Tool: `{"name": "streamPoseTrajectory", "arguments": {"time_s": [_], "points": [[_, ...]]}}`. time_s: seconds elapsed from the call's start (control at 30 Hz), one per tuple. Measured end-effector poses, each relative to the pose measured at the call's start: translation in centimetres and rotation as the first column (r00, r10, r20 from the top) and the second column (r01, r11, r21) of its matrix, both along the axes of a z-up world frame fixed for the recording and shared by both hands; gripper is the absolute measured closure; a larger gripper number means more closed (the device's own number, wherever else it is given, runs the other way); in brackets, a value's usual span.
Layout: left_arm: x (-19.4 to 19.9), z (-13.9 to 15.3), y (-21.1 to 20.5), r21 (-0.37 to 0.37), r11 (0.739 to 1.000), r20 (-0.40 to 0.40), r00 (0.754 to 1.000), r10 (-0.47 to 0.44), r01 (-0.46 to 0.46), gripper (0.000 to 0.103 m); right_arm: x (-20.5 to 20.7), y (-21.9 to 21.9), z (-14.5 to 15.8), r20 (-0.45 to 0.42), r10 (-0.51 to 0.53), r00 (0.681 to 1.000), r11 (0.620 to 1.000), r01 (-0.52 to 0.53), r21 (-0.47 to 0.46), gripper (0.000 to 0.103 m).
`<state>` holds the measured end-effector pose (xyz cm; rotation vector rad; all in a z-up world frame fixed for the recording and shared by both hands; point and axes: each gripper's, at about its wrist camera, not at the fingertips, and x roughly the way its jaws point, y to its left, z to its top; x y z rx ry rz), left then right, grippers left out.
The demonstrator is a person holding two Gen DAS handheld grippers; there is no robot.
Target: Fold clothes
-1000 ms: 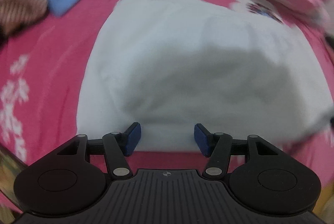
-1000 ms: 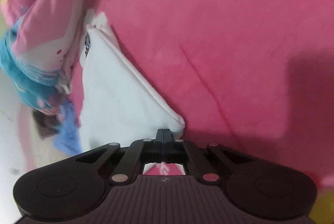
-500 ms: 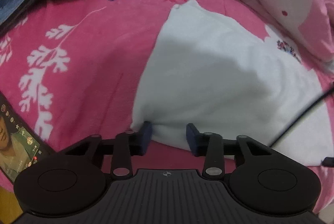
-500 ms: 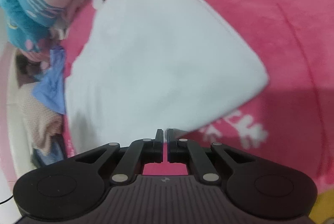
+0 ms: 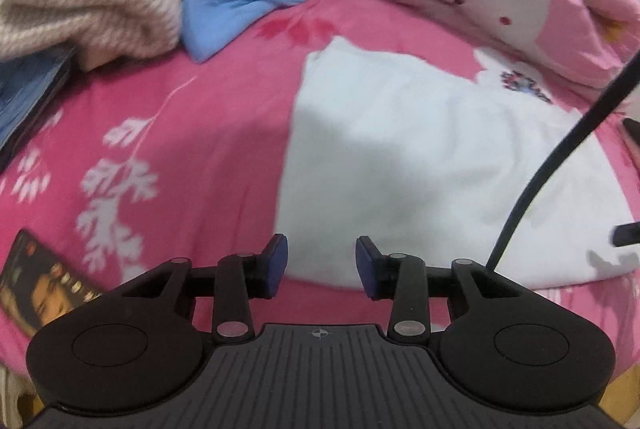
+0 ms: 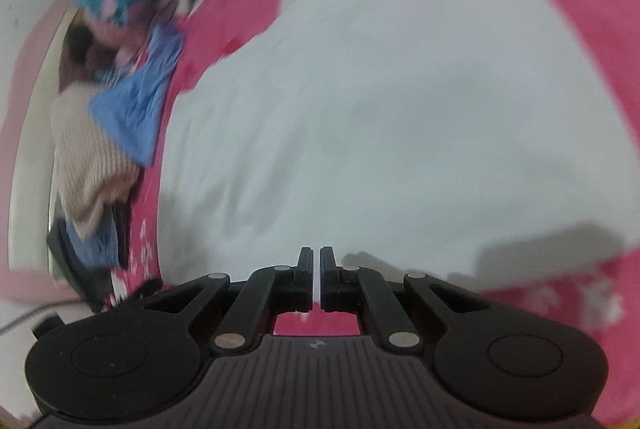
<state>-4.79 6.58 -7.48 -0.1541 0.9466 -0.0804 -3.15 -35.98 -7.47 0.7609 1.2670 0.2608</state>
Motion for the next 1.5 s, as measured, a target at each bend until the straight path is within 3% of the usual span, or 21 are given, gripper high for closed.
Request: {"name": "streamPoseTrajectory", "arguments": {"time_s": [0.17,0.27,0.37,0.47,0.6,0.7,0.8,0.87,0.93,1.07,1.2,1.33,1.43,1.5], "points": [[1.6,-2.4,-0.2,-0.023,1.0,-0.017,1.0,-0.013,0.013,0.067,2.0,1.4,-1.1,0.013,0.048,0.999,0.998,-0.048,-0.027,0.102],[1.8,-3.2,0.2,-0.026,1.0,-0.02,1.0,-0.01,0.009,0.067,0.9,-1.6,-1.6,-0.028,0.013,1.0,0.99,-0.017,-0.137,0.102],[1.5,-3.2,0.2,-0.024,0.999,-0.012,1.0,-0.027,0.027,0.067,-0.9,-5.9,-1.0,-0.076,-0.105,0.992,0.968,0.085,-0.238,0.103],[1.6,-3.2,0.5,-0.038,0.999,-0.015,1.0,-0.021,0.021,0.066,-1.5,-6.3,1.5,-0.052,-0.09,0.995,0.94,0.067,-0.335,0.102],[1.8,-3.3,0.3,-0.039,0.999,-0.022,1.0,-0.014,0.013,0.065,0.4,-0.9,3.6,0.053,0.09,0.994,0.969,-0.075,-0.235,0.102],[1.9,-3.2,0.1,-0.027,0.999,-0.03,0.999,-0.019,0.019,0.065,2.7,3.9,2.6,0.118,0.194,0.974,0.977,-0.181,-0.11,0.102],[2.0,-3.2,0.1,-0.021,0.999,-0.04,0.999,-0.027,0.026,0.065,3.6,5.9,0.1,0.08,0.266,0.961,0.962,-0.259,-0.091,0.102],[2.1,-3.2,0.2,-0.024,0.999,-0.043,0.999,-0.033,0.032,0.064,2.1,4.3,-1.6,-0.007,0.274,0.962,0.953,-0.272,-0.135,0.103],[2.0,-3.2,0.3,-0.029,0.999,-0.042,0.998,-0.037,0.036,0.064,-0.3,0.9,-2.2,-0.09,0.219,0.972,0.967,-0.228,-0.113,0.103],[2.0,-3.0,0.3,-0.033,0.999,-0.046,0.998,-0.033,0.031,0.064,-2.1,-0.6,0.4,-0.145,0.264,0.953,0.937,-0.289,-0.195,0.102],[2.0,-2.8,0.0,-0.025,0.999,-0.058,0.998,-0.035,0.033,0.062,1.4,1.4,1.8,-0.007,0.307,0.952,0.948,-0.306,-0.089,0.102],[2.2,-2.5,-0.1,-0.018,0.999,-0.071,0.997,-0.043,0.042,0.061,6.3,3.9,-0.5,0.074,0.281,0.957,0.957,-0.285,0.045,0.102],[2.2,-2.2,-0.1,-0.011,0.999,-0.074,0.996,-0.053,0.053,0.061,6.7,5.2,-3.6,-0.018,0.308,0.951,0.947,-0.304,0.1,0.102],[2.0,-1.8,0.0,-0.012,0.998,-0.072,0.996,-0.06,0.059,0.061,4.4,4.9,-4.4,-0.074,0.32,0.944,0.944,-0.312,0.107,0.103]]}}
